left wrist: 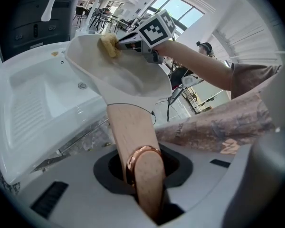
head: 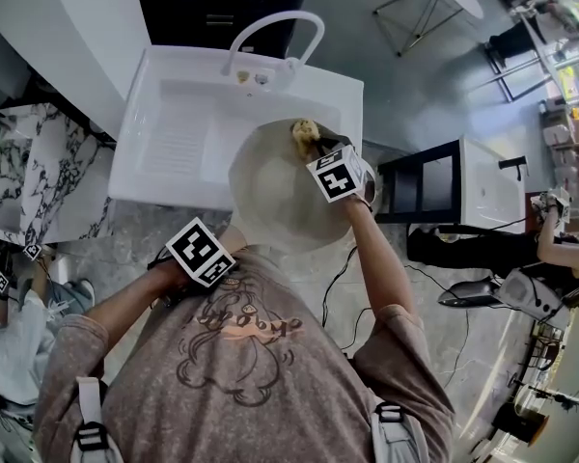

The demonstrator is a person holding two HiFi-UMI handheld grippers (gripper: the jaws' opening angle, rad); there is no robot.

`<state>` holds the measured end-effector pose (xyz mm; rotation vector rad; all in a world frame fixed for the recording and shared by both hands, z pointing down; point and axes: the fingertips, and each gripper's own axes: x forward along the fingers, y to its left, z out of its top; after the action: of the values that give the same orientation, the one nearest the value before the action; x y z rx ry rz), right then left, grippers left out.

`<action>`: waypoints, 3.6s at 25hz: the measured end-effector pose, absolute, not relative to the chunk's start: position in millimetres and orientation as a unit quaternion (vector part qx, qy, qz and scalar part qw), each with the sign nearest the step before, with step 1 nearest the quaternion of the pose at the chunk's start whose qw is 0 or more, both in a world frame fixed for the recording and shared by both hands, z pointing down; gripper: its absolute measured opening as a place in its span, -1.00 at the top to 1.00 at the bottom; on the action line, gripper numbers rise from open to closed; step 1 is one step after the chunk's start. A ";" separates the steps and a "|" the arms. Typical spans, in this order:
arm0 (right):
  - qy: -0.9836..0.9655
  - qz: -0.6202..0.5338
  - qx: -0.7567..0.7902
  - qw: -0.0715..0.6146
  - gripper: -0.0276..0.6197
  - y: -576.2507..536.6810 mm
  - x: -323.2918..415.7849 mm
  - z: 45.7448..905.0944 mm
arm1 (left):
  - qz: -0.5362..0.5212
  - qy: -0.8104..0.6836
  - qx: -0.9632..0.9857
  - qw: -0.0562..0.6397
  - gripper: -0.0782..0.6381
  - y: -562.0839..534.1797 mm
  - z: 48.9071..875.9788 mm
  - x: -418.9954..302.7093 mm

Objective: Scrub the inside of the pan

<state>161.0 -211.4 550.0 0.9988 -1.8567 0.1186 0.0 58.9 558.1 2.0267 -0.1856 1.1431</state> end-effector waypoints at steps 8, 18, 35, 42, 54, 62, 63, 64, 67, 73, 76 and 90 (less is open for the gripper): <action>-0.749 0.045 0.375 0.545 0.75 -198.4 178.6 556.7 | 0.453 -0.074 0.798 0.390 0.50 53.0 559.1 -3.7; -0.728 0.032 0.296 0.617 0.76 -159.3 195.5 565.1 | 0.452 -0.071 0.799 0.391 0.49 48.4 561.3 -6.7; -0.727 0.046 0.202 0.655 0.76 -90.3 197.4 563.5 | 0.448 -0.067 0.798 0.397 0.49 35.5 561.1 -4.1; -0.742 0.073 0.152 0.649 0.76 -55.2 180.1 562.9 | 0.450 -0.064 0.798 0.396 0.49 34.5 561.3 0.1; -0.811 0.109 0.111 0.565 0.76 -33.9 99.0 553.1 | 0.445 -0.062 0.796 0.406 0.49 35.4 560.2 4.4; -0.819 0.071 0.116 0.558 0.76 -53.0 58.4 563.8 | 0.452 -0.064 0.795 0.401 0.49 39.2 560.5 8.4; -0.821 0.075 0.119 0.553 0.76 -56.2 56.2 563.9 | 0.451 -0.065 0.794 0.402 0.49 39.5 560.5 8.7; -0.825 0.080 0.122 0.547 0.76 -59.3 53.7 563.5 | 0.451 -0.066 0.794 0.402 0.49 39.9 560.6 8.6; -0.833 0.091 0.133 0.529 0.76 -68.8 46.5 561.9 | 0.453 -0.070 0.795 0.398 0.49 41.0 560.5 7.2; -0.838 0.097 0.162 0.513 0.76 -94.5 38.1 563.8 | 0.455 -0.071 0.795 0.394 0.49 43.5 560.0 7.0; -0.836 0.090 0.179 0.511 0.76 -108.4 35.5 565.6 | 0.457 -0.065 0.795 0.392 0.49 45.8 560.9 6.5; -0.818 0.056 0.240 0.520 0.76 -164.5 45.1 570.2 | 0.454 -0.066 0.794 0.399 0.49 47.5 560.6 4.8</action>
<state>45.1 -164.5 570.2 0.5752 -1.9618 0.1349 4.8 47.5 560.6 2.0095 -0.1663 1.1480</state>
